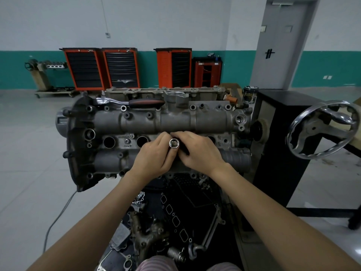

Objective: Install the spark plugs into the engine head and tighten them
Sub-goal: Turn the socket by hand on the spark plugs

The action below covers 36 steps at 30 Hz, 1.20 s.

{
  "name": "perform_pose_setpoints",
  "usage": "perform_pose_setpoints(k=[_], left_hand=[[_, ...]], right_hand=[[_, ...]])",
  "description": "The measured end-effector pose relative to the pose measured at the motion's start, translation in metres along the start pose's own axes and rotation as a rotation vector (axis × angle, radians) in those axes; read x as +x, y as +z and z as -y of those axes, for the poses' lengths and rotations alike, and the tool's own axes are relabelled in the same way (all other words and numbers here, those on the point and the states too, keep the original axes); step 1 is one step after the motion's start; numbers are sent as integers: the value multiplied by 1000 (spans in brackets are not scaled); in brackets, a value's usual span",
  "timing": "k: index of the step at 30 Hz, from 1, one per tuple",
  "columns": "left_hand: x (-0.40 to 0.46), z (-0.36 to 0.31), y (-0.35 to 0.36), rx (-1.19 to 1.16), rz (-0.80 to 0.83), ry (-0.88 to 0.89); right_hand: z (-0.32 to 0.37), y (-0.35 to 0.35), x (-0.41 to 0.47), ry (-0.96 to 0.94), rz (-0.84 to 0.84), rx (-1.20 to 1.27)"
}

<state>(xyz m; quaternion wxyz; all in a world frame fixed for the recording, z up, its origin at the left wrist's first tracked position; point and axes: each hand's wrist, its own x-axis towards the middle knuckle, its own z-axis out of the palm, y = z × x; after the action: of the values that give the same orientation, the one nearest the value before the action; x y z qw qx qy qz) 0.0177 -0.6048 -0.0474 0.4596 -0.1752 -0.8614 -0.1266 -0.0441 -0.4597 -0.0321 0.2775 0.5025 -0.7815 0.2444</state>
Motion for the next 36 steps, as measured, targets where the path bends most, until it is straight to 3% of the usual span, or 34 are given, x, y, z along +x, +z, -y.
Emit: perform_pose_setpoints(k=[12, 16, 22, 32, 36], left_hand=[[2, 3, 5, 62, -64, -16], [1, 4, 5, 73, -61, -24], [0, 3, 5, 97, -13, 7], [2, 2, 4, 68, -89, 14], [0, 3, 5, 78, -59, 15]], right_hand=[[4, -2, 1, -24, -62, 3], [2, -1, 1, 70, -37, 23], [1, -1, 0, -5, 41, -63], [1, 0, 1, 70, -34, 46], [2, 0, 1, 27, 0, -16]])
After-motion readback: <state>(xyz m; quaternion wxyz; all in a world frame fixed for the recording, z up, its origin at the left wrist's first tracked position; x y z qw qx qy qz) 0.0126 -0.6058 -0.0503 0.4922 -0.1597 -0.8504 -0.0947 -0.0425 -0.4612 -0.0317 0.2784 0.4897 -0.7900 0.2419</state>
